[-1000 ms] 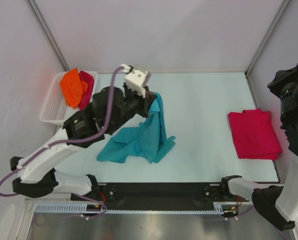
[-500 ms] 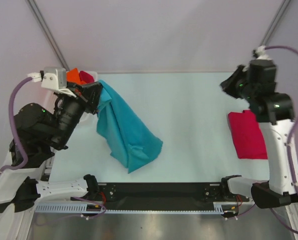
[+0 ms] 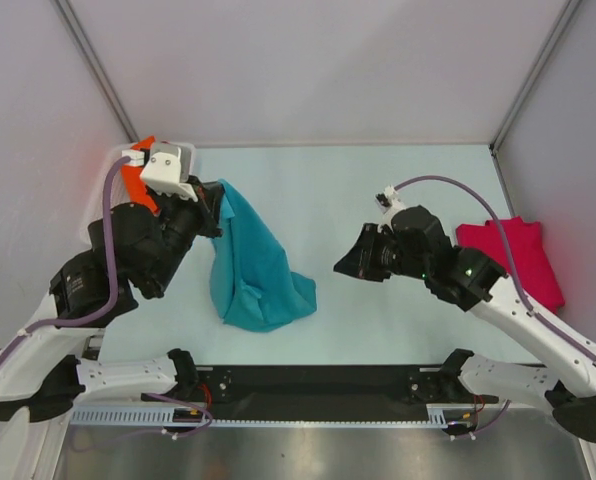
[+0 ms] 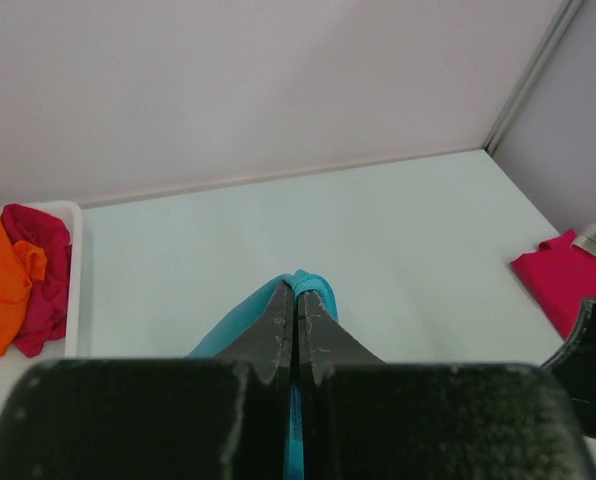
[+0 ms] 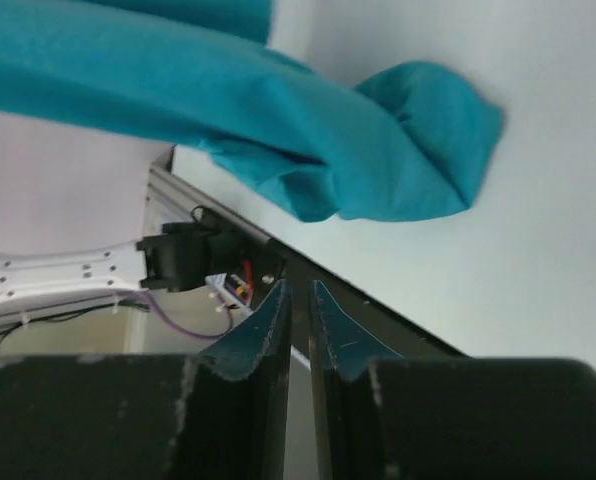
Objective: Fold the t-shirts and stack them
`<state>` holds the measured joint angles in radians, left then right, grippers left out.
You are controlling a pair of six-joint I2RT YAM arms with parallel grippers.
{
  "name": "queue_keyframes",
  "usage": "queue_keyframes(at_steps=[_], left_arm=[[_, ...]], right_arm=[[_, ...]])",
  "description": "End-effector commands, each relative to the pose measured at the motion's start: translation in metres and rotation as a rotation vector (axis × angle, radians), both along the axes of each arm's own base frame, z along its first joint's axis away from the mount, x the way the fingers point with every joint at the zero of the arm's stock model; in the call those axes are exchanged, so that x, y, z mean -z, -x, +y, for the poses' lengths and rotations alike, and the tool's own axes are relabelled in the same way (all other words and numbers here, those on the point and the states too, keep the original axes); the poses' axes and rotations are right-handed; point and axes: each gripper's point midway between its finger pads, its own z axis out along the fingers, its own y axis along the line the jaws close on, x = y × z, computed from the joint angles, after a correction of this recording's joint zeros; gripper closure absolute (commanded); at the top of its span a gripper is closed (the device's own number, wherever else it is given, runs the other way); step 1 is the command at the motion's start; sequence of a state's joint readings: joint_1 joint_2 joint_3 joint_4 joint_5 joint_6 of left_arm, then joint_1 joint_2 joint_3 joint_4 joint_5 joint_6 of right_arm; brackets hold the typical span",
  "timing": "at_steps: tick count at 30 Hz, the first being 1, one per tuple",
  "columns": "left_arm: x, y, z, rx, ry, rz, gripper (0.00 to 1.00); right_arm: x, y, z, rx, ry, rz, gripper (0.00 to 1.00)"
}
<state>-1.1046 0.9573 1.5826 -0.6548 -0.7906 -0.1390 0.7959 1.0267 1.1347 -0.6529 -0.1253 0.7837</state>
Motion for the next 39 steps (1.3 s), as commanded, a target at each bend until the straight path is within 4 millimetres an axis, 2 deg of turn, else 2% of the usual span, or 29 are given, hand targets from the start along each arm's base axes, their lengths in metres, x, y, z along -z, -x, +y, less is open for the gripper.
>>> queue_keyframes(at_steps=[1,3,4,5,6,7,9,12,13,14,16,17,18,19,20,22,23,25,26,27,29,30,33,34,39], left_arm=[[0.009,-0.002,0.008,-0.031,-0.001,0.025,1.00],[0.014,-0.004,0.010,-0.045,-0.017,0.033,1.00],[0.018,-0.005,0.010,-0.050,-0.031,0.042,1.00],[0.020,-0.006,0.010,-0.050,-0.038,0.044,1.00],[0.023,-0.006,0.011,-0.050,-0.042,0.049,1.00],[0.025,-0.006,0.011,-0.048,-0.042,0.054,1.00],[0.028,-0.004,0.010,-0.031,-0.037,0.062,1.00],[0.034,-0.001,0.009,-0.010,-0.038,0.082,1.00],[0.036,0.000,0.009,-0.008,-0.037,0.087,1.00],[0.035,0.001,0.010,-0.008,-0.033,0.086,1.00],[0.038,0.001,0.010,-0.004,-0.042,0.092,1.00],[0.038,0.002,0.011,-0.003,-0.041,0.091,1.00],[0.039,0.001,0.011,-0.005,-0.043,0.093,1.00],[0.040,0.001,0.010,-0.004,-0.047,0.094,1.00],[0.041,0.001,0.010,-0.004,-0.050,0.096,1.00],[0.043,0.000,0.009,-0.005,-0.064,0.098,1.00],[0.044,0.000,0.009,-0.004,-0.068,0.101,1.00],[0.046,0.001,0.010,-0.007,-0.077,0.104,1.00],[0.048,0.001,0.010,-0.005,-0.081,0.107,1.00],[0.050,0.001,0.012,-0.009,-0.087,0.113,1.00],[0.052,0.002,0.012,-0.006,-0.089,0.119,1.00],[0.055,0.002,0.012,-0.006,-0.096,0.127,1.00],[0.061,0.003,0.014,-0.011,-0.110,0.138,1.00],[0.061,0.002,0.014,-0.013,-0.111,0.139,1.00],[0.060,0.000,0.015,-0.023,-0.118,0.139,1.00]], right_arm=[[-0.026,0.020,0.026,-0.037,-0.169,-0.010,0.84],[-0.010,0.040,0.037,-0.084,-0.182,0.057,0.83],[-0.008,0.045,0.043,-0.098,-0.196,0.060,0.79],[0.007,0.050,0.045,-0.102,-0.178,0.079,0.75],[0.013,0.057,0.050,-0.110,-0.171,0.084,0.73],[0.014,0.057,0.056,-0.113,-0.185,0.072,0.68],[0.031,0.060,0.061,-0.122,-0.179,0.086,0.66],[0.035,0.060,0.074,-0.157,-0.215,0.076,0.62],[0.031,0.058,0.078,-0.173,-0.230,0.054,0.54],[0.037,0.056,0.082,-0.176,-0.217,0.057,0.53],[0.041,0.048,0.085,-0.174,-0.218,0.032,0.52],[0.049,0.045,0.088,-0.187,-0.214,0.048,0.52],[0.047,0.038,0.092,-0.192,-0.244,0.032,0.52],[0.057,0.031,0.090,-0.187,-0.225,0.034,0.52],[0.065,0.023,0.096,-0.181,-0.218,0.029,0.52],[0.071,0.012,0.101,-0.181,-0.206,-0.003,0.52],[0.089,0.003,0.104,-0.163,-0.148,-0.023,0.52],[0.104,-0.005,0.110,-0.160,-0.096,-0.033,0.53],[0.104,-0.010,0.115,-0.170,-0.078,-0.064,0.53],[0.119,-0.014,0.122,-0.176,-0.044,-0.061,0.53],[0.122,-0.020,0.132,-0.177,-0.027,-0.091,0.53],[0.135,-0.021,0.138,-0.190,-0.003,-0.081,0.53],[0.128,-0.023,0.155,-0.213,-0.007,-0.104,0.55],[0.132,-0.024,0.158,-0.216,0.005,-0.105,0.55],[0.118,-0.030,0.169,-0.228,0.003,-0.131,0.55]])
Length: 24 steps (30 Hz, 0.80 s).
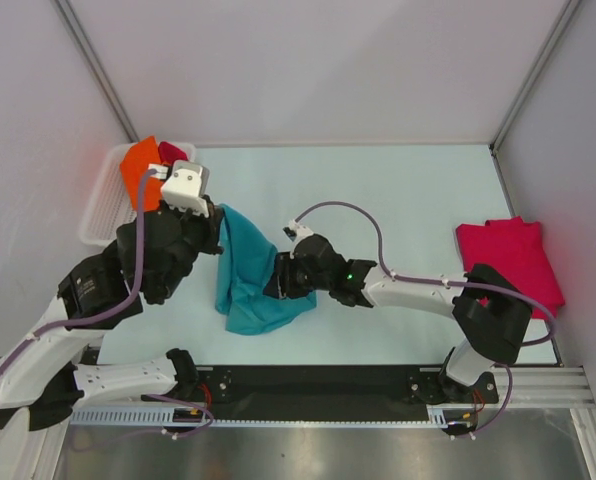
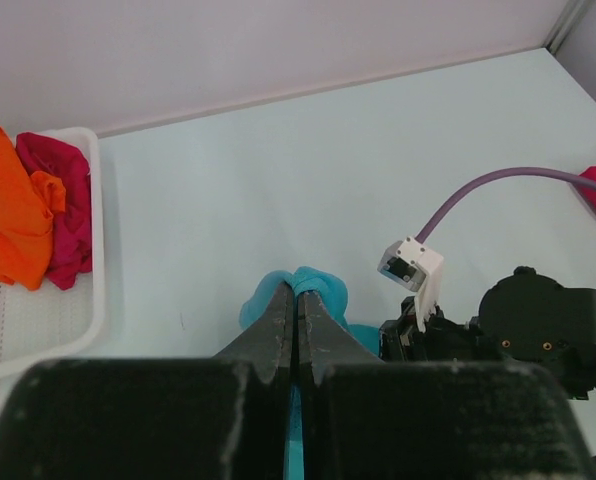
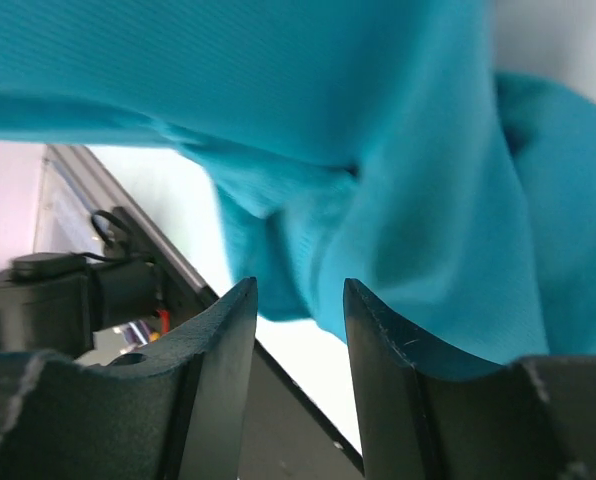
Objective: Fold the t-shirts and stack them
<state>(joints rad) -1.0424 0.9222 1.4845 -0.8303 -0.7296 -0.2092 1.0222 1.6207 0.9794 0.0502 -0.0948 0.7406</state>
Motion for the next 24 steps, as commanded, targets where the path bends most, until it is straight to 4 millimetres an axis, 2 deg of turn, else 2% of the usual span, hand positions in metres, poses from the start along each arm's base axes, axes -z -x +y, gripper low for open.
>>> queue_keyframes(at_steps=[1,6,14,24], left_arm=[[-0.003,-0.003,0.003,-0.016,0.014,-0.005,1.00],[-0.001,-0.007,0.001,-0.021,0.003,0.000,1.00],[0.002,-0.011,0.004,-0.035,0.002,0.002,1.00],[0.005,-0.015,0.003,-0.035,0.010,0.003,1.00]], right_arm=[[-0.038,-0.016,0.021,-0.013,-0.071,-0.105,0.55],[-0.032,-0.010,0.032,-0.041,-0.087,-0.074,0.57],[-0.023,0.016,0.053,-0.101,-0.078,-0.032,0.57],[-0.023,0.036,0.059,-0.132,-0.065,-0.017,0.58]])
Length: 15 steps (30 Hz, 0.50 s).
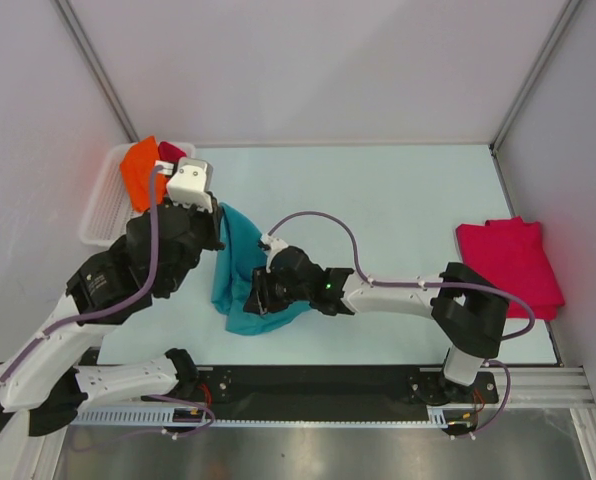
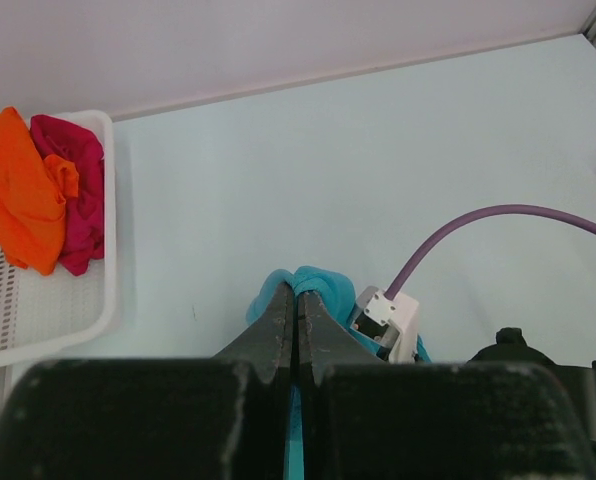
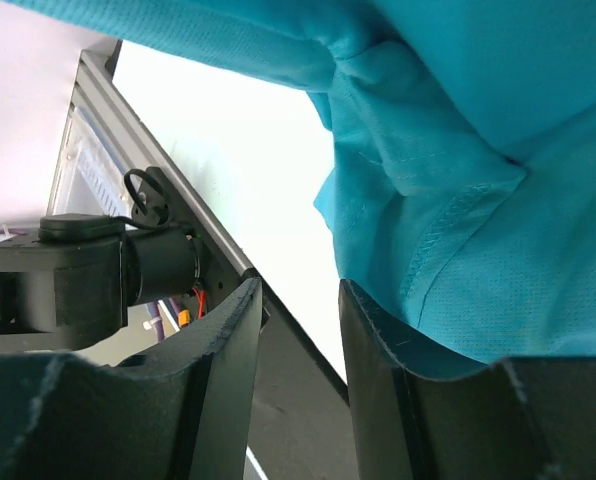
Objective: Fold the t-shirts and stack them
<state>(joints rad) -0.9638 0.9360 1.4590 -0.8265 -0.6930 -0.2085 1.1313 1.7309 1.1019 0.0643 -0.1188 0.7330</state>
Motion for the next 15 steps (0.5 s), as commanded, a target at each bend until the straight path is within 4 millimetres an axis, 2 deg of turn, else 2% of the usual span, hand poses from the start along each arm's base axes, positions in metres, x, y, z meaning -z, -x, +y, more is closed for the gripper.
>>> queue_keyframes(at_steps=[1,15], left_arm=[[-0.008,-0.003,-0.003,0.008,0.036,-0.026,1.00],[-0.014,0.000,0.006,0.000,0.056,-0.042,1.00]], right_arm=[[-0.015,0.002,0.009,0.000,-0.032,-0.003,0.58],[0.005,0.008,0.012,-0.007,-0.006,0.035,0.60]])
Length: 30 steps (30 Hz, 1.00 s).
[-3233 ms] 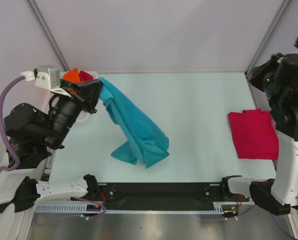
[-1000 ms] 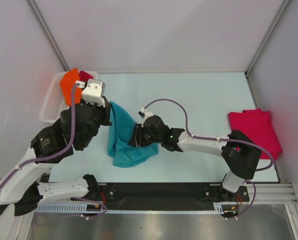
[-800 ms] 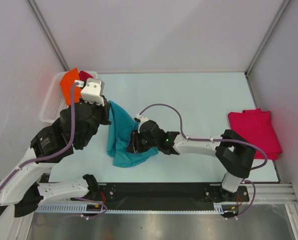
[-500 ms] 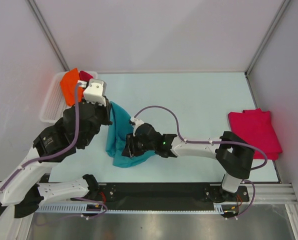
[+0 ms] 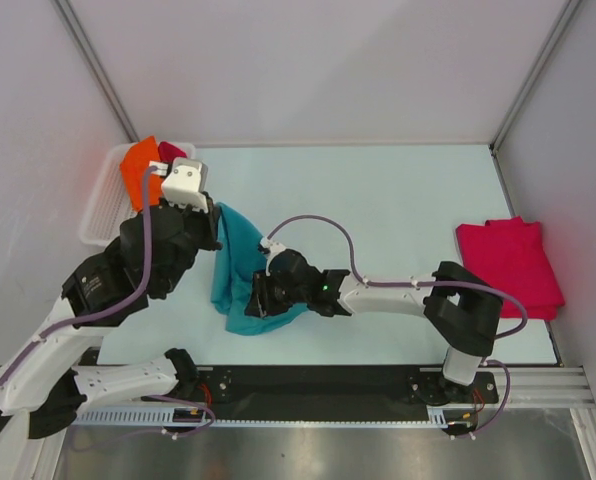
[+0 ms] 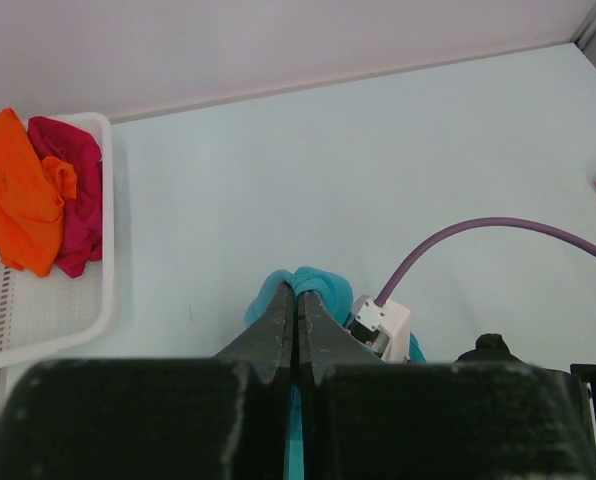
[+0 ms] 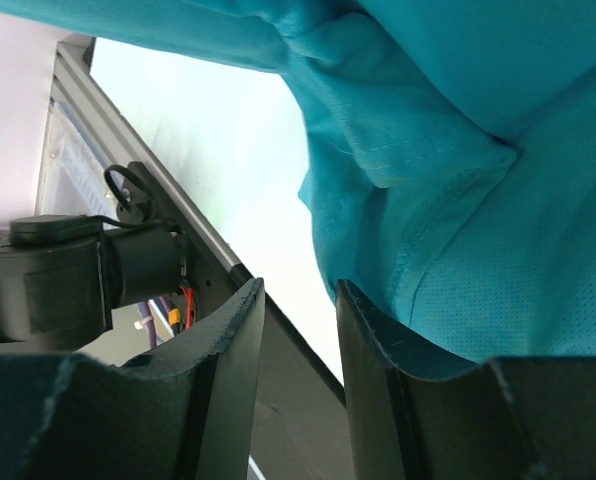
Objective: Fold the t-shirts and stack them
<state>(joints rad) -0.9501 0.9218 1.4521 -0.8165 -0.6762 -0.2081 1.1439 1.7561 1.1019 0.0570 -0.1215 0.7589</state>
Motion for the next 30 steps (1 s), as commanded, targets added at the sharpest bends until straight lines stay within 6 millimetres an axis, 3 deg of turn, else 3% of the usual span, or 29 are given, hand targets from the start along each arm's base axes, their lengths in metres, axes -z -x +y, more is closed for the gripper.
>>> queue_keyframes(at_steps=[1,21,24,25,28,29,30], left_arm=[[-0.012,0.000,0.003,-0.001,0.039,-0.036,1.00],[-0.018,0.004,0.015,-0.017,0.050,-0.058,1.00],[-0.018,0.004,0.016,-0.019,0.051,-0.060,1.00],[-0.018,0.004,0.016,-0.019,0.048,-0.058,1.00],[-0.020,0.005,0.018,-0.020,0.049,-0.064,1.00],[-0.020,0.005,0.019,-0.021,0.048,-0.065,1.00],[-0.020,0.006,0.022,-0.024,0.045,-0.065,1.00]], right_arm=[[-0.006,0.001,0.010,-0.005,-0.027,0.002,0.60],[0.024,0.001,0.013,-0.013,0.021,0.026,0.66],[0.021,0.002,0.014,-0.018,0.021,0.022,0.85],[0.022,0.001,0.010,-0.012,0.036,0.024,0.97],[0.008,-0.001,0.002,0.008,0.048,-0.010,1.00],[0.010,-0.005,-0.008,0.038,0.089,-0.036,1.00],[-0.004,-0.005,-0.021,0.061,0.104,-0.056,1.00]])
